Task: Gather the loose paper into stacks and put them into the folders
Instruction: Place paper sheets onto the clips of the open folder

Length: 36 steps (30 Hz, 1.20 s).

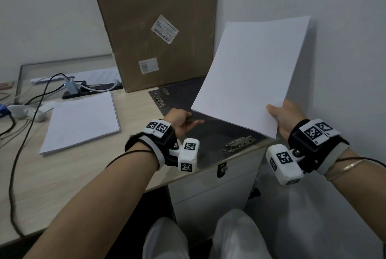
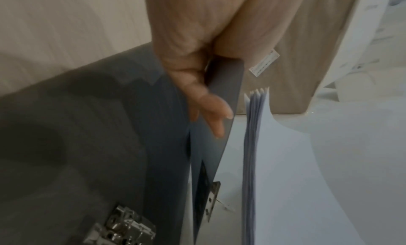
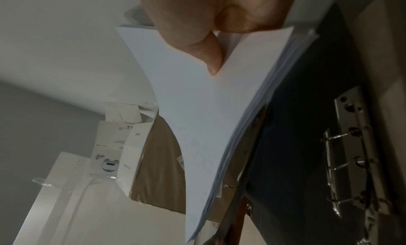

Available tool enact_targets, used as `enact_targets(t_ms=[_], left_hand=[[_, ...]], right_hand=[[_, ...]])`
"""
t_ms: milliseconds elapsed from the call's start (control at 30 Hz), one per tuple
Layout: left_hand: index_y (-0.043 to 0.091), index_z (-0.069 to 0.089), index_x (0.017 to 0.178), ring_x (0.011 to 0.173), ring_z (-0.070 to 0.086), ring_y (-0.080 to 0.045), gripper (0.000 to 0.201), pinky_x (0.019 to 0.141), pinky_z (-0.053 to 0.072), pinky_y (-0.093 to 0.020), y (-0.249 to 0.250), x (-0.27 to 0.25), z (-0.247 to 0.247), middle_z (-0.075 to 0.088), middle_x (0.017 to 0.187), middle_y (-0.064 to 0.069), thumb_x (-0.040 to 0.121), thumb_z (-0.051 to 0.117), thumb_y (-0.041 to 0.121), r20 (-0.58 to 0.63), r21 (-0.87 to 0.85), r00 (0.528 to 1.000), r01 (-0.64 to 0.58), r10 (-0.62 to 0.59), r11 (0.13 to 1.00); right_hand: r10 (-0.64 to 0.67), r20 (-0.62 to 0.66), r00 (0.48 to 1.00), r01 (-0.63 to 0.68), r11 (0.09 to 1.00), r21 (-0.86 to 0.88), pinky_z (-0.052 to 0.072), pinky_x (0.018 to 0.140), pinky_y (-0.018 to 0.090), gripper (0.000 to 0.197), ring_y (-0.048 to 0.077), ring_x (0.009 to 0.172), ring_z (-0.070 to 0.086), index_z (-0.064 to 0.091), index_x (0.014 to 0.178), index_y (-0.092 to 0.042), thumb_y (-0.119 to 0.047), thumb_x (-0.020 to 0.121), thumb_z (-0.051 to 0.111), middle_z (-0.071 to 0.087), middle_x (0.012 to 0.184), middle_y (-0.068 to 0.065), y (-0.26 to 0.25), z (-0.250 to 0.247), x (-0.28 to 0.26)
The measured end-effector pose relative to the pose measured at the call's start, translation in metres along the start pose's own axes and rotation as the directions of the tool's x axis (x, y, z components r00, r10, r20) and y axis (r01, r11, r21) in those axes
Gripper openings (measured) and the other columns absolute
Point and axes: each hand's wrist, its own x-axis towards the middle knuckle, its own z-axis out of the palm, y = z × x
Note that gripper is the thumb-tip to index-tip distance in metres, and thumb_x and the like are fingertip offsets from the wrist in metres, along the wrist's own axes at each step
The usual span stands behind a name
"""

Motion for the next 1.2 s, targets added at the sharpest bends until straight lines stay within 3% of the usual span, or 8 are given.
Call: enact_targets(t_ms=[167, 300, 400, 533, 700, 833, 1067, 1200], left_hand=[[0.003, 0.040, 0.130, 0.046, 0.068, -0.018, 0.035, 0.033, 0.042, -0.014, 0.001, -0.008, -0.020, 0.061, 0.091, -0.013, 0.098, 0.031, -0.007, -0.020, 0.033, 0.994, -0.111, 0.112, 0.993], [0.011, 0.047, 0.112, 0.043, 0.065, -0.014, 0.028, 0.035, 0.042, -0.013, 0.002, -0.030, -0.031, 0.062, 0.086, -0.008, 0.097, 0.032, -0.007, 0.024, 0.104, 0.987, -0.161, 0.159, 0.981], [0.014, 0.045, 0.121, 0.044, 0.065, -0.013, 0.036, 0.036, 0.043, -0.015, 0.000, -0.042, -0.040, 0.062, 0.087, -0.006, 0.096, 0.033, -0.008, 0.053, 0.171, 0.980, -0.196, 0.190, 0.965], [0.021, 0.041, 0.129, 0.043, 0.063, -0.018, 0.045, 0.044, 0.047, -0.023, 0.004, -0.057, -0.057, 0.061, 0.093, -0.007, 0.095, 0.036, -0.007, 0.036, 0.279, 0.972, -0.234, 0.233, 0.931], [0.023, 0.036, 0.141, 0.047, 0.061, -0.022, 0.055, 0.046, 0.045, -0.025, 0.027, -0.075, -0.105, 0.056, 0.127, -0.027, 0.095, 0.038, -0.007, 0.076, 0.310, 0.975, -0.222, 0.209, 0.924], [0.018, 0.038, 0.136, 0.025, 0.043, -0.008, 0.045, 0.032, 0.039, -0.014, 0.041, -0.095, -0.148, 0.065, 0.106, -0.026, 0.098, 0.032, -0.006, 0.079, 0.237, 0.986, -0.162, 0.148, 0.958], [0.023, 0.039, 0.140, 0.037, 0.049, -0.008, 0.045, 0.034, 0.037, -0.014, 0.041, -0.096, -0.212, 0.072, 0.103, -0.012, 0.099, 0.041, 0.007, -0.012, 0.425, 0.998, -0.057, 0.069, 0.903], [0.018, 0.054, 0.125, 0.047, 0.063, -0.006, 0.029, 0.042, 0.044, -0.014, 0.040, -0.097, -0.224, 0.076, 0.085, -0.003, 0.101, 0.040, 0.025, -0.118, 0.272, 0.991, -0.030, 0.064, 0.962]], right_hand=[[-0.029, 0.005, 1.000, 0.029, 1.000, 0.010, 0.044, 0.088, 0.032, 0.036, 0.022, 0.103, 0.058, 0.050, 0.130, -0.004, -0.002, 0.095, 0.048, 0.059, 0.117, 0.006, -0.008, -0.005, -0.005], [-0.039, -0.008, 0.999, 0.039, 0.999, 0.011, 0.045, 0.083, 0.031, 0.037, 0.021, 0.101, 0.058, 0.049, 0.131, -0.003, -0.002, 0.094, 0.049, 0.059, 0.119, 0.007, -0.012, -0.008, -0.009], [-0.031, 0.007, 0.999, 0.031, 0.999, 0.025, 0.048, 0.077, 0.029, 0.036, 0.021, 0.097, 0.059, 0.049, 0.131, -0.003, -0.002, 0.095, 0.049, 0.059, 0.118, 0.007, -0.015, -0.008, -0.016], [-0.041, 0.025, 0.999, 0.040, 0.998, 0.047, 0.045, 0.091, 0.035, 0.036, 0.024, 0.104, 0.057, 0.048, 0.131, -0.001, 0.001, 0.094, 0.047, 0.058, 0.119, 0.010, -0.014, -0.005, -0.025], [-0.021, 0.078, 0.997, 0.020, 1.000, 0.018, 0.045, 0.089, 0.035, 0.038, 0.025, 0.105, 0.058, 0.048, 0.132, -0.003, 0.002, 0.094, 0.047, 0.058, 0.120, 0.009, -0.010, 0.007, -0.032], [0.037, 0.139, 0.990, -0.029, 0.998, -0.056, 0.046, 0.092, 0.041, 0.038, 0.030, 0.107, 0.058, 0.048, 0.131, -0.001, 0.002, 0.093, 0.049, 0.058, 0.126, 0.014, 0.003, 0.029, -0.034], [0.146, 0.197, 0.970, -0.115, 0.981, -0.159, 0.044, 0.099, 0.048, 0.035, 0.029, 0.102, 0.056, 0.053, 0.127, 0.000, 0.004, 0.092, 0.049, 0.058, 0.127, 0.019, 0.037, 0.075, -0.033], [0.187, 0.206, 0.961, -0.150, 0.972, -0.184, 0.046, 0.094, 0.043, 0.037, 0.028, 0.102, 0.057, 0.052, 0.129, 0.000, 0.004, 0.092, 0.049, 0.058, 0.126, 0.017, 0.050, 0.095, -0.032]])
